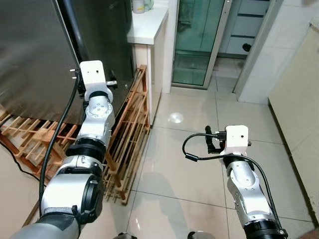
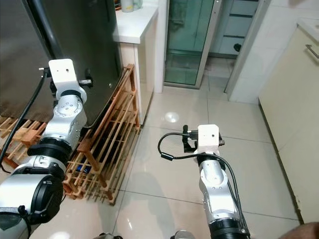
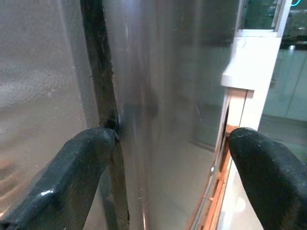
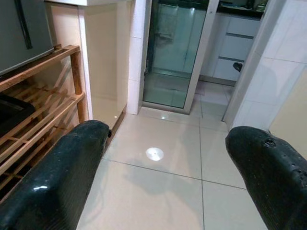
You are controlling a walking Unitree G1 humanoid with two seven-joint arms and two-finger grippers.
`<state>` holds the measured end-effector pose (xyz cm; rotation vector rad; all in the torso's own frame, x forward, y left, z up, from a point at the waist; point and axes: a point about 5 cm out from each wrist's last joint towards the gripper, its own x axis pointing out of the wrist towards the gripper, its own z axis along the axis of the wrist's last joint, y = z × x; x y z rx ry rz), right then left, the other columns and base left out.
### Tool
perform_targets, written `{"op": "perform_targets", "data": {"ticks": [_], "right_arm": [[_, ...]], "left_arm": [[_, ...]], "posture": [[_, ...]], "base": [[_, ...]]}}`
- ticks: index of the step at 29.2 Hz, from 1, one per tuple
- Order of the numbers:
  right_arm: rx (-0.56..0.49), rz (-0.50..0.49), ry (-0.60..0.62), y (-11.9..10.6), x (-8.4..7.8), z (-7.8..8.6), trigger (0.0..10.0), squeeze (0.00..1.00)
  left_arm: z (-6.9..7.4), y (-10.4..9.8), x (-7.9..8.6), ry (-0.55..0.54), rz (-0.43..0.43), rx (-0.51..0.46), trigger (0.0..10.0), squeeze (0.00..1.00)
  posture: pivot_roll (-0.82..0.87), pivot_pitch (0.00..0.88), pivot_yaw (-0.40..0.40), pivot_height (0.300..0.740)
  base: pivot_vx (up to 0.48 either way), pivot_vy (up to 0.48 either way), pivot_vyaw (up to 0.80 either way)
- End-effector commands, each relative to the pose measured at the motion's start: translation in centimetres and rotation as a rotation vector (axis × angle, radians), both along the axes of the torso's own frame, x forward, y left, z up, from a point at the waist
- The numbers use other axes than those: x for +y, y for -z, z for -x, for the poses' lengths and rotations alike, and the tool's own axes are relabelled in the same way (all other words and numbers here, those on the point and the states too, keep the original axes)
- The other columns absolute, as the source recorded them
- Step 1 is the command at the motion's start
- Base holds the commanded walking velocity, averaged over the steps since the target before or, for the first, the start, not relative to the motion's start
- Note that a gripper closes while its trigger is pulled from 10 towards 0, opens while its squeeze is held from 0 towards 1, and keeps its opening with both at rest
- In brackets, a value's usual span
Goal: Restocking fridge
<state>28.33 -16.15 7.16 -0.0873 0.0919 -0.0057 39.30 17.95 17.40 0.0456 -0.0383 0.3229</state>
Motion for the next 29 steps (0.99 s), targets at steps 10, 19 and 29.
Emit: {"op": "perform_targets", "data": {"ticks": [10,19,29], "right_arm": [[-0.004,0.014,0.007,-0.3,-0.2,0.0,10.0,0.00],[-0.001,0.013,0.002,-0.3,0.1,0.0,10.0,0.00],[0.004,0.019,0.007,-0.1,-0.2,0.3,10.0,0.00]], "left_arm": [[-0.9,-2.0,0.4,-0.038,0.070,-0.057,10.0,0.00],[-1.2,-1.7,0.2,-0.044,0.084,-0.021,10.0,0.00],[-1.0,-1.5,2.0,-0.103,0.038,0.000,10.0,0.00]], "posture": [[-0.14,0.000,0.046,0.740],[-0.14,0.000,0.044,0.740],[-0.16,0.000,0.043,0.740]], "base": [[0.000,0.000,0.00],[0.000,0.000,0.00],[0.000,0.000,0.00]]}}
